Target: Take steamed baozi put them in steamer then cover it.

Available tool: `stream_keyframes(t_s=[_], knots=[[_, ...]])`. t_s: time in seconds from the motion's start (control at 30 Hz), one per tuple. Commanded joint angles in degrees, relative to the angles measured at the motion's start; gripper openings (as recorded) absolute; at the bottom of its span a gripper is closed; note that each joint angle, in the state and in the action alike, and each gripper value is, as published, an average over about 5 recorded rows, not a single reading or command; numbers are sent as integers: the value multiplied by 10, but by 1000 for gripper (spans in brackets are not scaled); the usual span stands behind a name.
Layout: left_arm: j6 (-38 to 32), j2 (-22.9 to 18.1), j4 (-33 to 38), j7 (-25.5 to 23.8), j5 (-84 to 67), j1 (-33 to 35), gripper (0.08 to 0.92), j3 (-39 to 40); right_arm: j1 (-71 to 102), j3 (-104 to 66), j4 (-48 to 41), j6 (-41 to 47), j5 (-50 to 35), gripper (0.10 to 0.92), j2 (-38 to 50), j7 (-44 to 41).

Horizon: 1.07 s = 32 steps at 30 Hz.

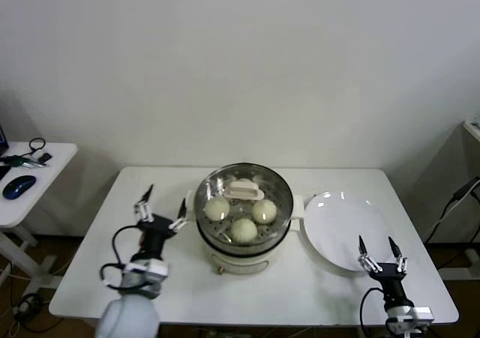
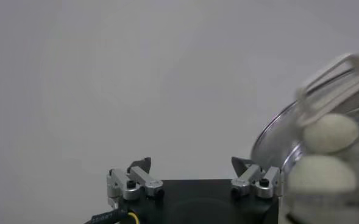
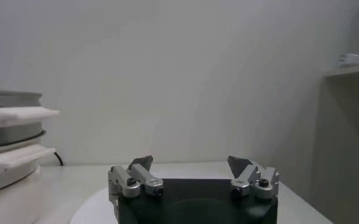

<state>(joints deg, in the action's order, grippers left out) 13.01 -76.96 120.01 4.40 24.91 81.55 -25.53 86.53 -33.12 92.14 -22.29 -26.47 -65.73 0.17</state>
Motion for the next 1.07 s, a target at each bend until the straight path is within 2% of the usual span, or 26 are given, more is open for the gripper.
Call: stream_keyframes(t_s=[0.03,0.13,0.27,0.57,1.07], knots=[[-112,22,-2,12,-245,61,823,-177,-2,4,-8,-14,-16,823,4,8],[-161,43,-48,3,-325,85,823,-209,-4,6,-13,-14,-14,823,4,5],[-182,56,-102,-6,-416,101,823,-208,-5,6,-16,-14,-13,823,2,-7],[-226,31,-231,-38,-420,69,823,-138,-4,9,-15,-12,-7,823,-2,-15],[-239,9,-224,-47,-405,70,823,-103,-2,9,-14,-10,-4,823,-2,-14]])
